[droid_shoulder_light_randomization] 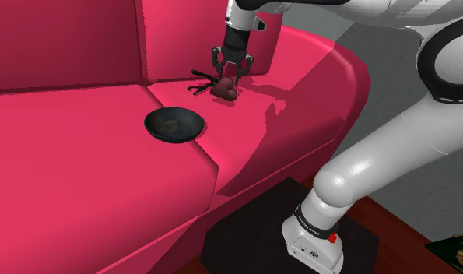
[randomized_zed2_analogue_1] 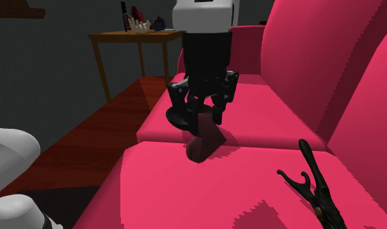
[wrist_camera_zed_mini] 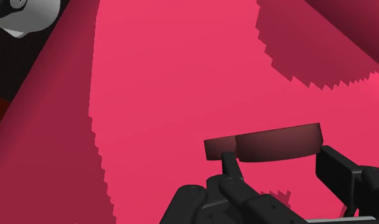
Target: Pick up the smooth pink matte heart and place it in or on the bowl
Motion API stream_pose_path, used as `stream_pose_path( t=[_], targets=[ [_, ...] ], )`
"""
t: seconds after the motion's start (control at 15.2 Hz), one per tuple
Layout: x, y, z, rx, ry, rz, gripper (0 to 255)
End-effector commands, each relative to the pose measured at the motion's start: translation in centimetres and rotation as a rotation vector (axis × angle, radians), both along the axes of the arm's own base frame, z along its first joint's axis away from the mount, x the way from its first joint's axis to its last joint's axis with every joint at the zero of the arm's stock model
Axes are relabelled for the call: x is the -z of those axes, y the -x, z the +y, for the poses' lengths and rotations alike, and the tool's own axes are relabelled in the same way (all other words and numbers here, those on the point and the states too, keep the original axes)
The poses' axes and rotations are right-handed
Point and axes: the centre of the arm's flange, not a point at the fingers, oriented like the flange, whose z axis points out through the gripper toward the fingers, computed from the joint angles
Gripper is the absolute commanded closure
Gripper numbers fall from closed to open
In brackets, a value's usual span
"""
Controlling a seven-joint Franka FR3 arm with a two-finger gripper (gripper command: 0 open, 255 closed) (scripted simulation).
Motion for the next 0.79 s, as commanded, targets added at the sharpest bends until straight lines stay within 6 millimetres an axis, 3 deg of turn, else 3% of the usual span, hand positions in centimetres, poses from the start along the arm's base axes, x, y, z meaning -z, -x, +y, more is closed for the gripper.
stream_pose_path(
  t=[0.0, 0.73],
  targets=[
    [-0.1, 0.1, 2.8, 0.002, 0.0, 0.0, 255],
    [-0.7, 0.6, 17.3, 0.002, 0.0, 0.0, 255]
  ],
)
